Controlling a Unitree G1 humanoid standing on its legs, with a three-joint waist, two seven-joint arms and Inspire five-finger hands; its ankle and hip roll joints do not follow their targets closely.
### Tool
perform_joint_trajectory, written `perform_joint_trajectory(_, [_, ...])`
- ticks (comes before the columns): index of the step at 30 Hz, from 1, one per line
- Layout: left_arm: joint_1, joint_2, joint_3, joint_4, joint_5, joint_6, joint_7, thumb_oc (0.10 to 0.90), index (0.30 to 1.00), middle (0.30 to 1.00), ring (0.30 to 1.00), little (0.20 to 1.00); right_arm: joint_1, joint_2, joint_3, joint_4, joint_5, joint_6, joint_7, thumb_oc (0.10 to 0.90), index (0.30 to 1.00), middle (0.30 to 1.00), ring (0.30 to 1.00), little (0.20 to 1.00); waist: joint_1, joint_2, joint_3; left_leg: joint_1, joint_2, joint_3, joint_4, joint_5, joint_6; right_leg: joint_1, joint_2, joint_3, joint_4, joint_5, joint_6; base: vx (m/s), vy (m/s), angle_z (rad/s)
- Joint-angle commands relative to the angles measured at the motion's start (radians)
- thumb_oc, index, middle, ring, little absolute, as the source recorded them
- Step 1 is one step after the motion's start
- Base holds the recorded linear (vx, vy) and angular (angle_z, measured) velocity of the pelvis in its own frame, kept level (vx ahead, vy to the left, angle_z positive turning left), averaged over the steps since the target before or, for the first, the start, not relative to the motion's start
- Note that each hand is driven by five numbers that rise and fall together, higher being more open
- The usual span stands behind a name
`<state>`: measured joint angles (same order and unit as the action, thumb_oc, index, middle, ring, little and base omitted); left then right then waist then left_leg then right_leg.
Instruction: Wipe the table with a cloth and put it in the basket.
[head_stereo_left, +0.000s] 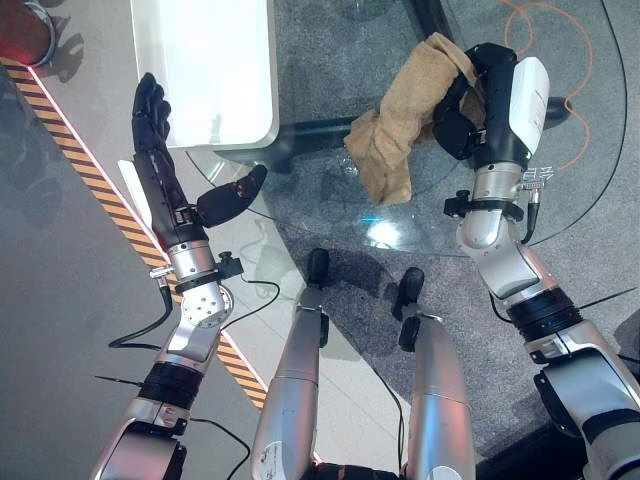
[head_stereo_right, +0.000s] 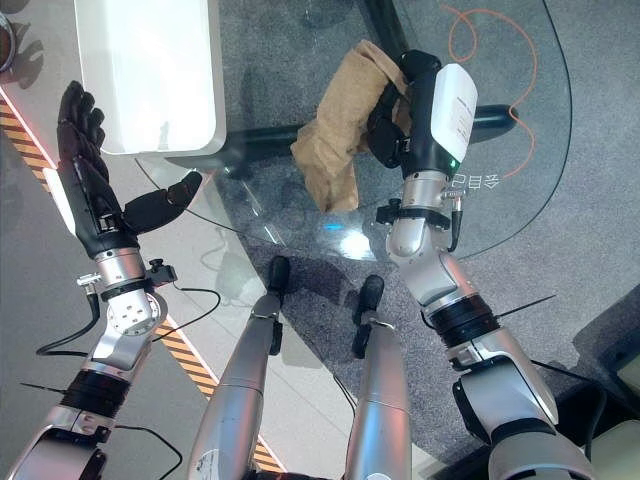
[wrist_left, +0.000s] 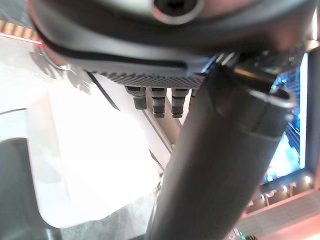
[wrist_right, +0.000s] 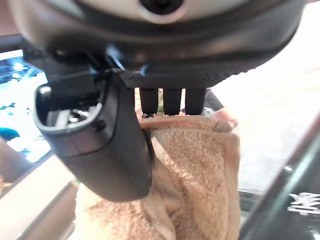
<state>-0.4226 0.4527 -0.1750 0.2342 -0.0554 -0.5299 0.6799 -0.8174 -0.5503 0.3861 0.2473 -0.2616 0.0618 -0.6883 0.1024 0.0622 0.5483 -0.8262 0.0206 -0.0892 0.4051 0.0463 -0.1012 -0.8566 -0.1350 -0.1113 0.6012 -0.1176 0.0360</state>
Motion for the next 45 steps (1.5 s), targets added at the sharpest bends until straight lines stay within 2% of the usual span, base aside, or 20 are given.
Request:
perform_joint_trajectory(1, [-0.026,0.068,0.037,-0.129,0.055,-0.048,-0.049,0.800,0.900,0.900,0.900,0.900,-0.080,-0.008,-0.076,-0.217,-0.092,-0.127,-0.011,0.100,0.300,0.300,0.300,0.200,-0.015,-0.012,-0.028,0.052,-0.074,0.082,0.028,-0.083,0.098,0.052,0.073,-0.076,-0.035,0.009,-0.011,0.00,0.000,0.00])
perform_joint_trajectory(12, [-0.102,0.069,-0.047,-0.116,0.024,-0.049,-0.140,0.800,0.900,0.900,0.900,0.900,-0.092,-0.011,-0.061,-0.331,-0.099,-0.166,0.046,0.100,0.300,0.300,0.300,0.200,-0.042,-0.022,-0.028,0.057,-0.067,0.098,0.026,-0.085,0.099,0.051,0.082,-0.059,-0.038,0.015,-0.004,0.00,0.016,-0.02])
perform_joint_trajectory(22, [-0.183,0.021,-0.101,-0.063,-0.039,-0.046,-0.196,0.800,0.900,0.900,0.900,0.900,-0.131,0.006,-0.044,-0.400,-0.077,-0.186,0.079,0.100,0.300,0.300,0.300,0.200,-0.063,-0.038,-0.028,0.064,-0.060,0.110,0.024,-0.088,0.097,0.054,0.094,-0.046,-0.040,0.017,-0.001,0.00,0.006,-0.02])
perform_joint_trajectory(31, [-0.215,-0.087,-0.132,-0.006,-0.326,-0.065,-0.397,0.800,0.900,0.900,0.900,0.900,-0.181,0.037,-0.037,-0.456,-0.076,-0.187,0.107,0.100,0.300,0.300,0.300,0.200,-0.077,-0.053,-0.028,0.075,-0.054,0.122,0.021,-0.091,0.097,0.063,0.103,-0.037,-0.044,0.020,-0.001,0.00,0.000,0.00])
perform_joint_trajectory(40, [-0.231,-0.160,-0.138,0.048,-0.493,-0.060,-0.516,0.800,0.900,0.900,0.900,0.900,-0.238,0.045,-0.035,-0.486,-0.066,-0.170,0.125,0.100,0.300,0.300,0.300,0.200,-0.087,-0.064,-0.028,0.089,-0.053,0.128,0.016,-0.095,0.097,0.078,0.115,-0.028,-0.055,0.018,-0.003,0.00,0.005,-0.01])
perform_joint_trajectory(45, [-0.242,-0.174,-0.144,0.080,-0.519,-0.070,-0.534,0.800,0.900,0.900,0.900,0.900,-0.254,0.049,-0.032,-0.494,-0.064,-0.169,0.128,0.100,0.300,0.300,0.300,0.200,-0.091,-0.068,-0.028,0.090,-0.053,0.129,0.017,-0.098,0.096,0.080,0.117,-0.026,-0.058,0.018,-0.003,0.00,0.000,0.00])
